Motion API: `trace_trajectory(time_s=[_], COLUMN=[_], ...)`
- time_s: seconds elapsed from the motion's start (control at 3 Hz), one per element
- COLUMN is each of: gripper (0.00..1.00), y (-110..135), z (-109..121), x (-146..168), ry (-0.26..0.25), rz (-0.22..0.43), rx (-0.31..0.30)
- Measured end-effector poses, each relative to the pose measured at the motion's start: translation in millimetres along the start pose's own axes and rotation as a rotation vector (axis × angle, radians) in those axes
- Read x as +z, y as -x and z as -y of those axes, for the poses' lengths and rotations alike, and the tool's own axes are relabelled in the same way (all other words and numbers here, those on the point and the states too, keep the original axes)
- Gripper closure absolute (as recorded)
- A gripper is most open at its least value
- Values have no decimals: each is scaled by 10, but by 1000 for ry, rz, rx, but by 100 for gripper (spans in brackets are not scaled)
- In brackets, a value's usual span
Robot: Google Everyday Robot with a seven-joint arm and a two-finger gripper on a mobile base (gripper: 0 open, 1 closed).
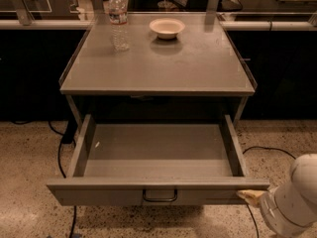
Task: Close top drawer
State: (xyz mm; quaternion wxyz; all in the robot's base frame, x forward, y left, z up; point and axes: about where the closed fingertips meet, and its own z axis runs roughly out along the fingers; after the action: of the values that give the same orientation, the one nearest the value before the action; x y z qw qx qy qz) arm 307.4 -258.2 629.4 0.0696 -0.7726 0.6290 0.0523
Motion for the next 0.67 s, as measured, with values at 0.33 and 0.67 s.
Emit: trace_trajectory(time_s=[0.33,0.67], gripper=[0,0], y=[29,166], z=[149,525], x=[-2,-43], ry=[-34,-98], rz=[50,89], rx=[9,17])
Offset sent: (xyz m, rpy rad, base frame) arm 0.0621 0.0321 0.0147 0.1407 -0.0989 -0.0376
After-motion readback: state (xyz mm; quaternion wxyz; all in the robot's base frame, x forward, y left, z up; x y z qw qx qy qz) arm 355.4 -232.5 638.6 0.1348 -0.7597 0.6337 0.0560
